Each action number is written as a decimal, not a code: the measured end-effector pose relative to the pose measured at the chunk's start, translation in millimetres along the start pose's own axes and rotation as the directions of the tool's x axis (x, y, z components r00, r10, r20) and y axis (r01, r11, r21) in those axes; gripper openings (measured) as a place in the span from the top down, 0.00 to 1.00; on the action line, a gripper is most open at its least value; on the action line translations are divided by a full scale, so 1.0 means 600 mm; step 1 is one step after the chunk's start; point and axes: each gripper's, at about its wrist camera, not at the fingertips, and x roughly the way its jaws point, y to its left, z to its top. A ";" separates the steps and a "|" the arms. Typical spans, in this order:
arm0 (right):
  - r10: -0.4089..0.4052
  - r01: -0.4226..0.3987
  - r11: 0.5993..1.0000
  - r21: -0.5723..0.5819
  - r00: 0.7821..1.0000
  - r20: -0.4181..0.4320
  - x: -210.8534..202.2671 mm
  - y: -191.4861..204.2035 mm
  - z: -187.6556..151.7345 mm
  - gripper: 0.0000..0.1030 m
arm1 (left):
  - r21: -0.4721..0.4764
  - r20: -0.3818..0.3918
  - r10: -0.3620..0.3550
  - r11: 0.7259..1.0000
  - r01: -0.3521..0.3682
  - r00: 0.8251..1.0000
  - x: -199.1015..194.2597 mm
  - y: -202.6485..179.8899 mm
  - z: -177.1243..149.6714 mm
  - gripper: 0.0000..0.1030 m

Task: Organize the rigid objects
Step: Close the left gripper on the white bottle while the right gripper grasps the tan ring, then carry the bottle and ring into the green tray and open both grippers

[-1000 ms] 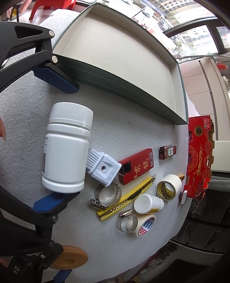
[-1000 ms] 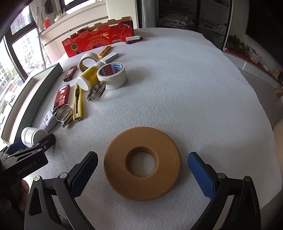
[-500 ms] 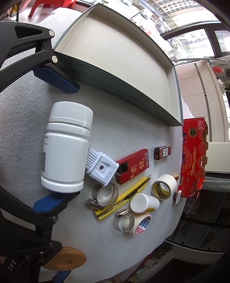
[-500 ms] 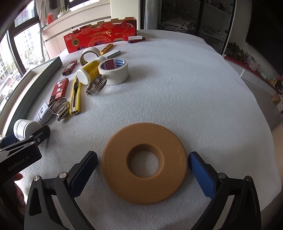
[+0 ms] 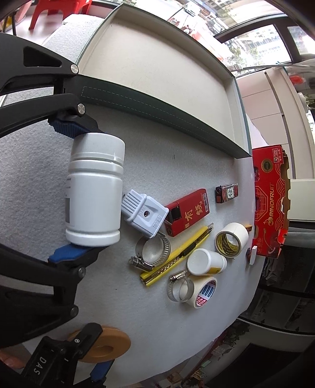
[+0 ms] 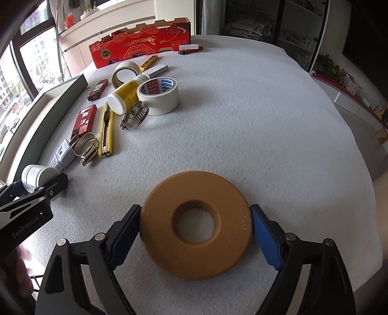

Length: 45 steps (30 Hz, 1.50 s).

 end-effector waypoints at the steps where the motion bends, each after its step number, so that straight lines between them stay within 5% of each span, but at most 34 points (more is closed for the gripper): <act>1: 0.004 -0.004 1.000 0.005 1.000 -0.002 -0.001 -0.002 -0.001 0.15 | -0.006 -0.001 -0.003 1.000 0.003 1.000 -0.002 0.002 -0.003 0.27; 16: 0.079 -0.079 0.997 -0.008 0.994 0.077 -0.073 0.027 0.015 0.15 | -0.035 0.131 -0.037 0.999 0.042 0.991 -0.111 0.032 -0.004 0.27; 30: 0.239 -0.222 0.968 -0.115 0.957 0.162 -0.135 0.133 0.100 0.15 | -0.193 0.253 0.052 0.981 -0.003 0.966 -0.211 0.154 0.040 0.27; 45: 0.310 -0.267 0.929 -0.257 0.940 0.141 -0.116 0.257 0.160 0.15 | -0.289 0.249 0.153 0.954 -0.077 0.956 -0.195 0.233 0.071 0.27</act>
